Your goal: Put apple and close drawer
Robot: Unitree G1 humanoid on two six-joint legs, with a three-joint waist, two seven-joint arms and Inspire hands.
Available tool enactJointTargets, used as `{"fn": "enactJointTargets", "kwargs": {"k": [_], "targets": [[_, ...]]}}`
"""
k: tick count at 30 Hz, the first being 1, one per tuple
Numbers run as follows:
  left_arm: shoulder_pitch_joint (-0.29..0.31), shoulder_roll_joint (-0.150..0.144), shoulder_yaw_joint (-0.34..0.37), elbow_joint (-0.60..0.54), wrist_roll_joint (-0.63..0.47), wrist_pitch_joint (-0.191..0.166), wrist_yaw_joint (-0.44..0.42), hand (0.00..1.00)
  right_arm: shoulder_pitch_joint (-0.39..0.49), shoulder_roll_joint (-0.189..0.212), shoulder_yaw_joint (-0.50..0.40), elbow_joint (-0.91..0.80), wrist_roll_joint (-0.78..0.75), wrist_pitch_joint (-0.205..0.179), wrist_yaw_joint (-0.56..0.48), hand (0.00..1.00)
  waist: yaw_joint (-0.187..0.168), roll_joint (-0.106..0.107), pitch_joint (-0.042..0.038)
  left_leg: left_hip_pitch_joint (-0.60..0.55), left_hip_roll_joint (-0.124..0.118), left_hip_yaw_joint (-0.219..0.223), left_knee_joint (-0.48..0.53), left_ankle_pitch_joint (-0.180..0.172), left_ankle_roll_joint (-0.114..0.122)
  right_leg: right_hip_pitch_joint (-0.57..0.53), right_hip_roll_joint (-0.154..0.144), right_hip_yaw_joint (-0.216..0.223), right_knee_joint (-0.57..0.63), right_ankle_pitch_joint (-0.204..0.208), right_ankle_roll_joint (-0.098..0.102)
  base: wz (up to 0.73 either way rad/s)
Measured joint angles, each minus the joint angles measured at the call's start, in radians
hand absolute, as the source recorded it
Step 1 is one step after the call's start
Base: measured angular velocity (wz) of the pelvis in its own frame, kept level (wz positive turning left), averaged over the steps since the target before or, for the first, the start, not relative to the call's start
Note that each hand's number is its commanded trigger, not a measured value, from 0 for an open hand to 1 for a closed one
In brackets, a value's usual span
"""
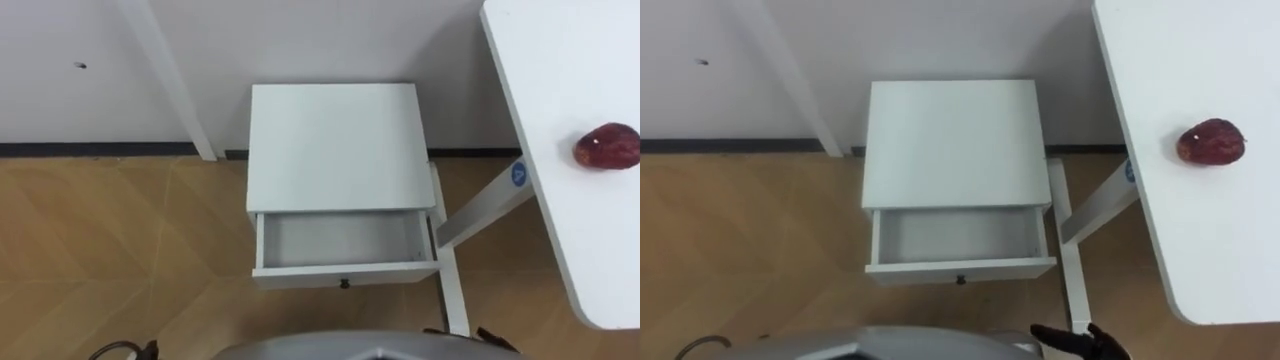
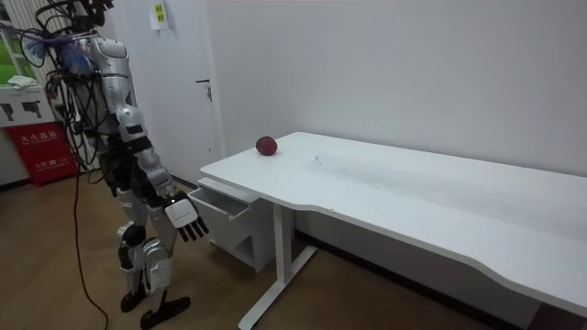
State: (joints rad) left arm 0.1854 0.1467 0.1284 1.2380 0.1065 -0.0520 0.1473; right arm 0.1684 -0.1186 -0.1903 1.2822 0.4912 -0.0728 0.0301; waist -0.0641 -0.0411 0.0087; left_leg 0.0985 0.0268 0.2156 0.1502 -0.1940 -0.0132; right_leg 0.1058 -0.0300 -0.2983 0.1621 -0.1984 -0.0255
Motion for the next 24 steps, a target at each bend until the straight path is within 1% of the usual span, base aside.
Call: {"fn": "enactJointTargets", "kwargs": {"k": [1, 3, 4, 6, 8, 9, 11, 12, 13, 14, 16, 17, 19, 22, 24], "targets": [[0.001, -0.001, 0.005, 0.0, 0.0, 0.0, 0.002, 0.0, 0.002, 0.0, -0.013, 0.0, 0.029, 0.0, -0.003, 0.0, -0.004, 0.001, 0.0001, 0.0, 0.0, 0.0, 0.0, 0.0, 0.0, -0.002, 0.0, 0.0, 0.003, 0.0, 0.0, 0.0], [0.007, -0.005, 0.031, 0.001, -0.001, -0.001, 0.018, 0.0, 0.012, 0.0, -0.084, 0.002, 0.135, 0.001, -0.012, 0.0, -0.019, 0.003, -0.0006, 0.0, 0.001, 0.003, -0.002, -0.001, 0.002, -0.007, 0.001, 0.01, 0.008, 0.0, 0.0, -0.05], [0.007, -0.005, 0.04, 0.001, -0.001, -0.001, 0.02, 0.0, 0.016, 0.0, -0.102, 0.002, 0.155, 0.001, -0.017, 0.0, -0.02, 0.003, -0.0009, 0.0, 0.001, 0.005, -0.002, -0.002, 0.003, -0.008, 0.002, 0.013, 0.008, -0.001, 0.0, -0.07], [0.007, -0.006, 0.093, 0.001, -0.001, 0.0, 0.021, 0.0, 0.024, 0.0, -0.163, -0.001, 0.243, 0.001, -0.037, 0.0, -0.024, 0.006, -0.0023, 0.001, 0.002, 0.005, -0.001, -0.004, 0.006, -0.013, 0.003, 0.022, 0.007, -0.001, 0.0, -0.06], [0.008, -0.005, 0.123, 0.001, -0.001, 0.0, 0.025, 0.0, 0.039, 0.0, -0.2, -0.001, 0.296, 0.001, -0.051, 0.0, -0.029, 0.008, -0.0045, 0.001, 0.004, 0.005, 0.001, -0.004, 0.007, -0.019, 0.002, 0.023, 0.009, -0.001, 0.0, -0.02], [0.009, -0.004, 0.128, 0.001, -0.005, 0.0, 0.027, 0.0, 0.04, 0.0, -0.213, -0.001, 0.313, 0.002, -0.058, 0.0, -0.033, 0.01, -0.0056, 0.002, 0.005, 0.005, 0.001, -0.004, 0.007, -0.019, 0.002, 0.023, 0.01, -0.001, 0.0, 0.0], [0.023, -0.004, 0.136, 0.001, -0.006, 0.001, 0.03, 0.0, 0.039, 0.0, -0.265, -0.001, 0.359, 0.002, -0.084, 0.0, -0.043, 0.017, -0.0106, 0.006, 0.007, 0.016, 0.003, -0.004, 0.007, -0.019, 0.0, 0.028, 0.019, -0.001, 0.001, -0.1], [0.025, -0.004, 0.137, 0.002, -0.006, 0.002, 0.031, 0.0, 0.039, 0.0, -0.273, 0.0, 0.368, 0.002, -0.088, 0.0, -0.043, 0.019, -0.0093, 0.011, 0.008, 0.021, 0.003, -0.004, 0.007, -0.019, -0.001, 0.032, 0.025, -0.001, 0.001, -0.22], [0.029, -0.004, 0.144, 0.007, -0.006, 0.003, 0.031, 0.0, 0.039, 0.0, -0.292, -0.001, 0.371, 0.002, -0.102, 0.0, -0.045, 0.016, -0.0086, 0.017, 0.008, 0.027, 0.003, -0.004, 0.007, -0.017, 0.0, 0.041, 0.026, -0.002, 0.0, -0.2], [0.031, -0.004, 0.145, 0.017, -0.006, 0.003, 0.033, 0.0, 0.034, 0.0, -0.318, -0.002, 0.381, 0.002, -0.113, 0.0, -0.048, 0.019, -0.0122, 0.019, 0.008, 0.029, 0.003, -0.004, 0.007, -0.016, 0.0, 0.045, 0.025, -0.002, 0.0, -0.14], [0.031, -0.004, 0.144, 0.018, -0.006, 0.003, 0.038, 0.0, 0.023, 0.0, -0.344, -0.004, 0.411, 0.002, -0.132, 0.0, -0.059, 0.022, -0.012, 0.019, 0.007, 0.032, 0.003, -0.004, 0.007, -0.017, -0.001, 0.045, 0.025, -0.003, 0.001, 0.0], [0.033, -0.003, 0.144, 0.018, -0.006, 0.003, 0.041, 0.0, 0.015, 0.0, -0.345, -0.007, 0.429, 0.002, -0.152, 0.0, -0.068, 0.021, -0.0123, 0.019, 0.007, 0.032, 0.003, -0.004, 0.007, -0.019, -0.001, 0.046, 0.025, -0.006, 0.001, 0.0], [0.037, -0.002, 0.144, 0.017, -0.005, 0.003, 0.041, 0.0, 0.012, 0.0, -0.345, -0.012, 0.473, 0.002, -0.171, 0.0, -0.069, 0.02, -0.0126, 0.021, 0.007, 0.032, 0.003, -0.004, 0.007, -0.019, -0.001, 0.05, 0.027, -0.008, 0.002, 0.0], [0.048, -0.001, 0.144, 0.015, -0.005, 0.003, 0.042, 0.0, 0.017, 0.001, -0.348, -0.074, 0.558, 0.001, -0.227, 0.0, -0.069, 0.017, -0.0124, 0.023, 0.007, 0.033, 0.003, -0.004, 0.007, -0.02, -0.001, 0.053, 0.027, -0.009, 0.002, -0.01], [0.061, 0.006, 0.144, 0.003, -0.006, 0.003, 0.048, 0.0, 0.021, 0.001, -0.385, -0.133, 0.619, -0.002, -0.274, 0.0, -0.071, 0.012, -0.0136, 0.029, 0.001, 0.036, 0.003, -0.004, 0.007, -0.02, 0.0, 0.058, 0.029, -0.009, 0.002, -0.07]]}}
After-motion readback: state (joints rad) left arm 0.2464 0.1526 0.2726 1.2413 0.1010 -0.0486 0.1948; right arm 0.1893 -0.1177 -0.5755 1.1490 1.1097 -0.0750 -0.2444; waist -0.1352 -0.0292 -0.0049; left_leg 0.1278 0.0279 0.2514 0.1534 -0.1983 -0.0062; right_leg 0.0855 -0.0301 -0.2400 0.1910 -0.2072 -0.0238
